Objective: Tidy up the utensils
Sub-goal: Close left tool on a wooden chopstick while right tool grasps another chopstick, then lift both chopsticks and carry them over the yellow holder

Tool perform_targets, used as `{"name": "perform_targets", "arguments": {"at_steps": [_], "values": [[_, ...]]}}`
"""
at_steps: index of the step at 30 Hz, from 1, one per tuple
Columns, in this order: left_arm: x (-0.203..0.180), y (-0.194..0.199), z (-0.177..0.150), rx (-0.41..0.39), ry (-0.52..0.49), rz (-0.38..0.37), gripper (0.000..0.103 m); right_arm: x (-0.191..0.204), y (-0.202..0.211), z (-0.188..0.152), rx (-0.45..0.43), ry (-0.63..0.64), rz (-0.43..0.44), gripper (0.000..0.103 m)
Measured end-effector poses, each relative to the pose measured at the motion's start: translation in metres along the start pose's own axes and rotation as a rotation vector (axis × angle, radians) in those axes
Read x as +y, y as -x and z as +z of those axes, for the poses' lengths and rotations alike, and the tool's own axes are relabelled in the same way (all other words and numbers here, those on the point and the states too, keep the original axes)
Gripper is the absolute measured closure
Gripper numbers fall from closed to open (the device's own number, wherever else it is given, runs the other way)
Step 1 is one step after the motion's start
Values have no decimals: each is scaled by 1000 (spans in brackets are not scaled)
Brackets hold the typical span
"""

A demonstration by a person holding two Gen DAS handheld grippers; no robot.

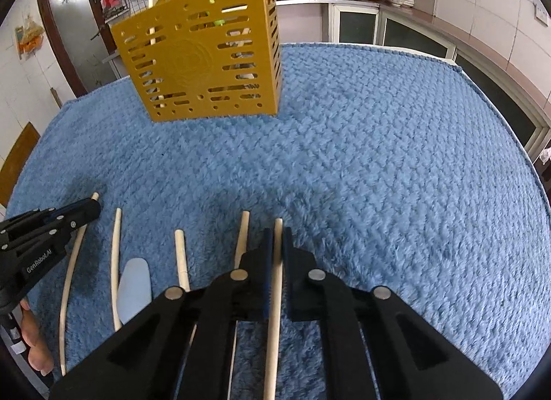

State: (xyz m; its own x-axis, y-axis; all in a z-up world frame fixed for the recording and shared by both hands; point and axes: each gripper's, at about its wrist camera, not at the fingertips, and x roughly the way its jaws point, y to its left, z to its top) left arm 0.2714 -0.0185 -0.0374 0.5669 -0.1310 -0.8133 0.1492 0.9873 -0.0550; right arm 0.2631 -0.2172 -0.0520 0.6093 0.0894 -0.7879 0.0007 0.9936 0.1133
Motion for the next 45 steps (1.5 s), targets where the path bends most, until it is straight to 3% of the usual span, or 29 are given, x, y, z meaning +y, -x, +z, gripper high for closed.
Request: {"name": "perform_targets", "arguments": {"at_steps": [21, 32, 45], "values": [[2, 53, 15, -124, 41, -109, 99, -8, 59, 19, -193, -32, 75, 98], [5, 72, 19, -183, 41, -130, 99, -10, 87, 26, -301, -43, 99, 98], [8, 106, 41, -312, 27, -157, 99, -2, 118, 48, -420, -2, 73, 98]]}}
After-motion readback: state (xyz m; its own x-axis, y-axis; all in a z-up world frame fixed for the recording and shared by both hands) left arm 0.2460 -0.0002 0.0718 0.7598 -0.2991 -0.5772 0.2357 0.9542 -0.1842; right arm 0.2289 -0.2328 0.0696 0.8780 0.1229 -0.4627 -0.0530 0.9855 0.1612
